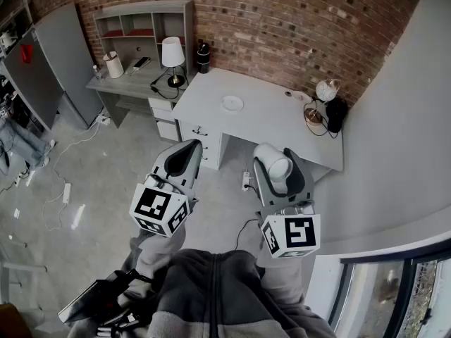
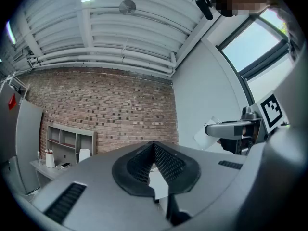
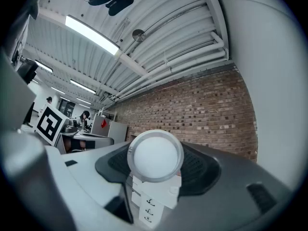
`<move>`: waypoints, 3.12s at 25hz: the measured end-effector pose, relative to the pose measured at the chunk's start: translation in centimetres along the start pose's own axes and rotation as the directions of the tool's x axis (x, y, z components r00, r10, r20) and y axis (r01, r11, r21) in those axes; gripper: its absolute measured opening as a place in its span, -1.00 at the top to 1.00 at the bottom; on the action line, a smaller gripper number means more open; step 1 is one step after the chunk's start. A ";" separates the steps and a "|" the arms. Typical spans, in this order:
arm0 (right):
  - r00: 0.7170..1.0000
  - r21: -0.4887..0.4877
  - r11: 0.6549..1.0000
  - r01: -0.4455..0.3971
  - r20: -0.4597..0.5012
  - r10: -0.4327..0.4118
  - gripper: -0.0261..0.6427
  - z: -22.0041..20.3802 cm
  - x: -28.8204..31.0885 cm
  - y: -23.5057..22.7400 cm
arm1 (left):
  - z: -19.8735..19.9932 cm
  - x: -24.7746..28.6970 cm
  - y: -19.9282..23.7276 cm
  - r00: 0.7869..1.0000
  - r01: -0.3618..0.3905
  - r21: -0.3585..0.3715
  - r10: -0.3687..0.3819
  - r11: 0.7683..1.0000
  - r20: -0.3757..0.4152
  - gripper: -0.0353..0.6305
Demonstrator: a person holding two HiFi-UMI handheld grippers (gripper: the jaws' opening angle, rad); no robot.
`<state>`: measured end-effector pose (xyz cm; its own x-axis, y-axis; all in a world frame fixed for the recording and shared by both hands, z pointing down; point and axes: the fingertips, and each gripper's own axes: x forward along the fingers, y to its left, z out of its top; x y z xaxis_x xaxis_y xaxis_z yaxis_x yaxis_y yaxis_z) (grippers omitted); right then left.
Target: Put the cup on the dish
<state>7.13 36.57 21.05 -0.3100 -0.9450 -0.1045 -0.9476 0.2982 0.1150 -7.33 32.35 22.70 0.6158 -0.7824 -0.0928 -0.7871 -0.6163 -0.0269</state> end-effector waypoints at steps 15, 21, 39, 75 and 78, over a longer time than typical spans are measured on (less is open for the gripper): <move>0.998 0.015 0.998 -0.055 -0.001 0.055 0.12 -1.3 -1.3 -1.2 | -1.4 0.4 -2.7 0.999 -0.022 -0.001 0.022 1.000 -0.029 0.89; 0.998 0.030 0.997 -0.067 -0.011 0.067 0.12 -2.3 -2.7 -1.8 | -2.1 0.3 -3.9 0.999 -0.034 0.000 0.034 0.999 -0.039 0.89; 0.997 0.007 0.998 -0.065 -0.049 0.065 0.12 -5.9 2.0 -3.4 | -5.4 6.1 -1.1 0.999 -0.002 -0.020 0.001 1.000 -0.038 0.89; 0.990 0.010 1.000 0.006 -0.142 -0.005 0.12 -10.1 36.4 -10.2 | -9.1 30.3 24.7 0.995 0.025 -0.097 -0.034 0.995 -0.094 0.89; 0.986 0.000 1.000 0.009 -0.166 -0.009 0.12 -10.5 37.8 -10.3 | -10.0 31.3 26.0 0.994 0.024 -0.130 -0.037 0.991 -0.103 0.89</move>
<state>5.98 -3.69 26.32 -0.2845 -0.9568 0.0594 -0.9503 0.2896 0.1141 -8.15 -9.09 29.07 0.6451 -0.7641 0.0109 -0.7609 -0.6410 0.1005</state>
